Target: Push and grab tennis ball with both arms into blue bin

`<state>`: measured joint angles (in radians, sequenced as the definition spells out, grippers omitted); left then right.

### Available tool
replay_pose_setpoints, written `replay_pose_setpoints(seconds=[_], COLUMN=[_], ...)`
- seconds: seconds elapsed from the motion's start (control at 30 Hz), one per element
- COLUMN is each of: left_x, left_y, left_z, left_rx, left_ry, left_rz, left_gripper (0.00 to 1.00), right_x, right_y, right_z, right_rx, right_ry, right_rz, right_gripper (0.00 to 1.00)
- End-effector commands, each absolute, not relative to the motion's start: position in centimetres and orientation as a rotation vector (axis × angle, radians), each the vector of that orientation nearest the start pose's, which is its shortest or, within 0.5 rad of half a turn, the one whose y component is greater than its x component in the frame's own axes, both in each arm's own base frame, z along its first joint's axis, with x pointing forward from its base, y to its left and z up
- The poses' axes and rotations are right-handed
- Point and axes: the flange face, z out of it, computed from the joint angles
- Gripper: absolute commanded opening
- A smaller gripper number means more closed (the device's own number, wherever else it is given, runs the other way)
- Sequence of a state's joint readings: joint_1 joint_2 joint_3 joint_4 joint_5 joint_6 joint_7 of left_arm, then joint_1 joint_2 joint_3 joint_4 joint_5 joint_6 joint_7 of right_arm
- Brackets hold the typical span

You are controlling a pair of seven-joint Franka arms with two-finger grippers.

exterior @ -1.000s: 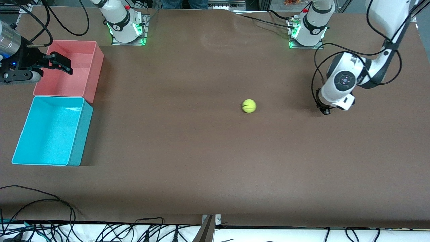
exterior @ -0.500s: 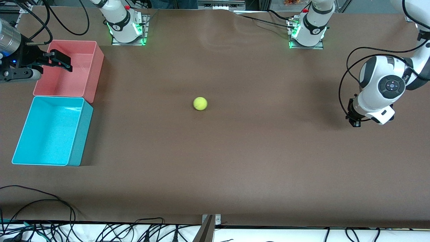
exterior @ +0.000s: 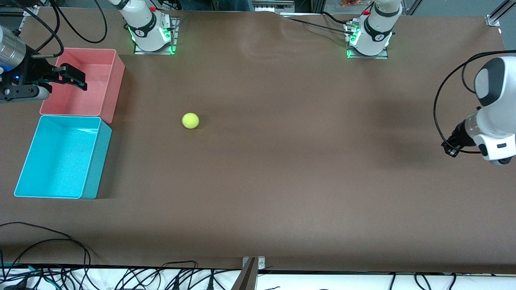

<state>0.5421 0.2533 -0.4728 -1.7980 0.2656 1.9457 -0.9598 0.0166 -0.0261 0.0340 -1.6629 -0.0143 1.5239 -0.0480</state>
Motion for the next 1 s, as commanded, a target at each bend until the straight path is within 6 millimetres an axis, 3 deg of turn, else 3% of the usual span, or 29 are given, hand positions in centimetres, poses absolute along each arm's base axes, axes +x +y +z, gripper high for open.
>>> replay_pose_setpoints(seconds=[0.0, 0.27, 0.43, 0.6, 0.73, 0.87, 0.97], left_x=[61.6, 61.9, 61.6, 61.5, 61.6, 61.7, 61.8], left_y=[6.9, 3.9, 3.3, 2.8, 2.7, 2.3, 1.5], left_z=[44.9, 49.3, 51.8, 52.5, 53.5, 53.7, 53.7], left_rx=[-2.815, -2.99, -3.058, -3.088, -3.098, -3.102, -3.101], left_ry=[-1.08, -0.677, -0.429, -0.217, -0.144, -0.086, -0.057], left_rz=[0.058, 0.111, 0.165, 0.177, 0.151, 0.142, 0.144], left_gripper=[0.0, 0.0, 0.0, 0.0, 0.0, 0.11, 0.26], right_x=[53.4, 53.9, 54.2, 54.0, 54.2, 54.2, 54.2], right_y=[2.9, 2.9, 3.1, 2.8, 3.1, 3.2, 3.1], right_z=[59.8, 59.7, 59.5, 59.1, 58.9, 58.8, 58.4], right_rx=[-3.153, -3.153, -3.152, -3.148, -3.152, -3.151, -3.15], right_ry=[-0.157, -0.155, -0.16, -0.157, -0.167, -0.177, -0.177], right_rz=[0.189, 0.177, 0.16, 0.196, 0.201, 0.206, 0.22], right_gripper=[1.0, 1.0, 1.0, 1.0, 1.0, 1.0, 1.0])
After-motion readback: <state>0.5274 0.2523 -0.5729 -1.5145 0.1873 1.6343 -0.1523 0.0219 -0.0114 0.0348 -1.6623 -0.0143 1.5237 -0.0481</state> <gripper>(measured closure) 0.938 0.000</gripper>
